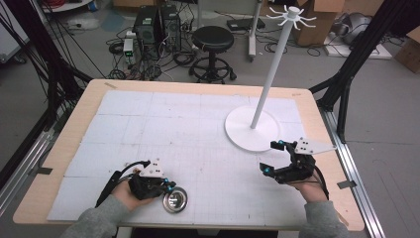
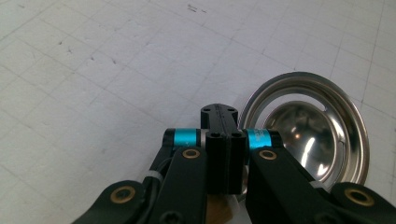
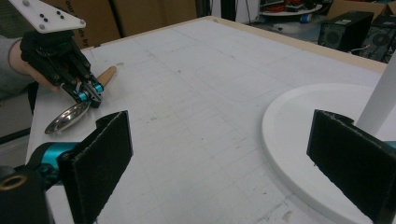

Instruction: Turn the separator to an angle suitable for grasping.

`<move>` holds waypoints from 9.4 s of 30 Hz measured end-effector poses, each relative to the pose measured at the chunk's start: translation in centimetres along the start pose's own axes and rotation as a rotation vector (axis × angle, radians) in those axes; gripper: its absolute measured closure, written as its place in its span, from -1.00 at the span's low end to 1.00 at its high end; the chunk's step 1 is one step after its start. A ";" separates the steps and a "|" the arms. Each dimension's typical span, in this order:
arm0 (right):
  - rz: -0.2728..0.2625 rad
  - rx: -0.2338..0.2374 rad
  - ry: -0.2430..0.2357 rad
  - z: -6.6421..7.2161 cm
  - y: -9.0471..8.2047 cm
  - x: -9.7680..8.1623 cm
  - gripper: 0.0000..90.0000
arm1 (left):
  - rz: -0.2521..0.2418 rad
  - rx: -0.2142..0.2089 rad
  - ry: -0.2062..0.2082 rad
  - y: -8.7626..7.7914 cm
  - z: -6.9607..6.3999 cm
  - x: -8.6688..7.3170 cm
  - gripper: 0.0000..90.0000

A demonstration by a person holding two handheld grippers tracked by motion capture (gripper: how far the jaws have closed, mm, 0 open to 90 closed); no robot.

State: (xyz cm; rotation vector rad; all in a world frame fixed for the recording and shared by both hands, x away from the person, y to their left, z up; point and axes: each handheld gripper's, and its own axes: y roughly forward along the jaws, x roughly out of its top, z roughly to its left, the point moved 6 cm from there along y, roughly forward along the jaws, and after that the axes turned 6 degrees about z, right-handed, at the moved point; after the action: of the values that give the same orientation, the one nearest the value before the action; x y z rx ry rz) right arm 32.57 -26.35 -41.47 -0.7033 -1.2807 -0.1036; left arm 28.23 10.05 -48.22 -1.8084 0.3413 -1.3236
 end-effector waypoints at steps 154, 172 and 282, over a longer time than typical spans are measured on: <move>-0.001 -0.007 0.003 -0.2 0.0 0.0 -0.87 | 0.070 0.080 -0.032 7.5 1.9 9.5 0.99; -0.004 -0.007 0.007 -0.2 -0.2 -0.1 -0.87 | 0.098 0.031 0.048 7.9 -0.3 9.9 0.99; 0.011 0.006 0.027 -0.7 0.0 -0.7 -0.87 | 0.217 -0.205 0.227 3.9 -3.8 8.4 -0.44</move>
State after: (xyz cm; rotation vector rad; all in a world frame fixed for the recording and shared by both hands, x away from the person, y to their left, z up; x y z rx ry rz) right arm 32.96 -26.88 -42.17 -0.7022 -1.2512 -0.0998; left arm 29.21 0.49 -45.38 -1.7298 0.7991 -1.3799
